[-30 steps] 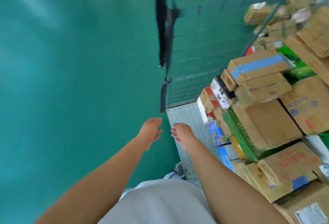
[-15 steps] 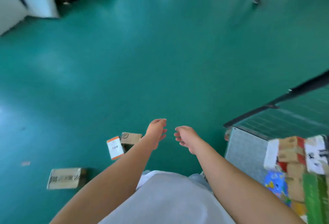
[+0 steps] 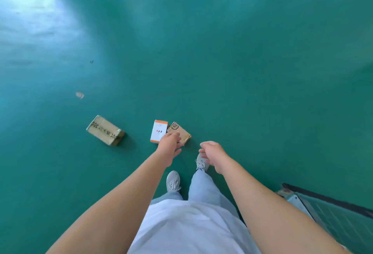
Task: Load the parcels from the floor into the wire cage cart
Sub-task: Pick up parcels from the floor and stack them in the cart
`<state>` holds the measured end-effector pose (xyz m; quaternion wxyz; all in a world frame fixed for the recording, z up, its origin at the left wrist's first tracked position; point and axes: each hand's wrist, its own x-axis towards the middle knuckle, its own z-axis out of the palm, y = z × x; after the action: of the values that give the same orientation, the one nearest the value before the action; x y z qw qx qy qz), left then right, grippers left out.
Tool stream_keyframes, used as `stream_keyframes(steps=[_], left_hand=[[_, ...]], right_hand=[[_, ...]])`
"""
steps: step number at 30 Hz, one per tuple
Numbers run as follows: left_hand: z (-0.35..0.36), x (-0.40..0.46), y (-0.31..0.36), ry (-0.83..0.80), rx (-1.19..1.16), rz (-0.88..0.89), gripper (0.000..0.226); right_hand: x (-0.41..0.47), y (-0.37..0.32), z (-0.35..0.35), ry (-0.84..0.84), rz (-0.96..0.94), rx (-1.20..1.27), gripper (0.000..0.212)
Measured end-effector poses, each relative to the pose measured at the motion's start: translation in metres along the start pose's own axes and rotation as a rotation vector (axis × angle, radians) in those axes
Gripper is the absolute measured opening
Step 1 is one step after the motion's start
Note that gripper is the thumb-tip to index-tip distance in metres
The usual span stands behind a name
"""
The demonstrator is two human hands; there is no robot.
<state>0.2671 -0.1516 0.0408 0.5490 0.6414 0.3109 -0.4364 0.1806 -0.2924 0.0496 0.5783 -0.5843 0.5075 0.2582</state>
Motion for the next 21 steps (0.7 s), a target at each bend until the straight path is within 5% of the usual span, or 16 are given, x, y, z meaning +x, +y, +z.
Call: stream_keyframes(steps=[16, 21], left_hand=[[0.026, 0.223, 0.032, 0.119, 0.254, -0.094, 0.030], [0.027, 0.340, -0.002, 0.128, 0.318, -0.153, 0.018]], right_hand=[[0.244, -0.028, -0.008, -0.102, 0.242, -0.121, 0.023], [0.352, 0.000, 0.023, -0.098, 0.307, -0.160, 0.024]])
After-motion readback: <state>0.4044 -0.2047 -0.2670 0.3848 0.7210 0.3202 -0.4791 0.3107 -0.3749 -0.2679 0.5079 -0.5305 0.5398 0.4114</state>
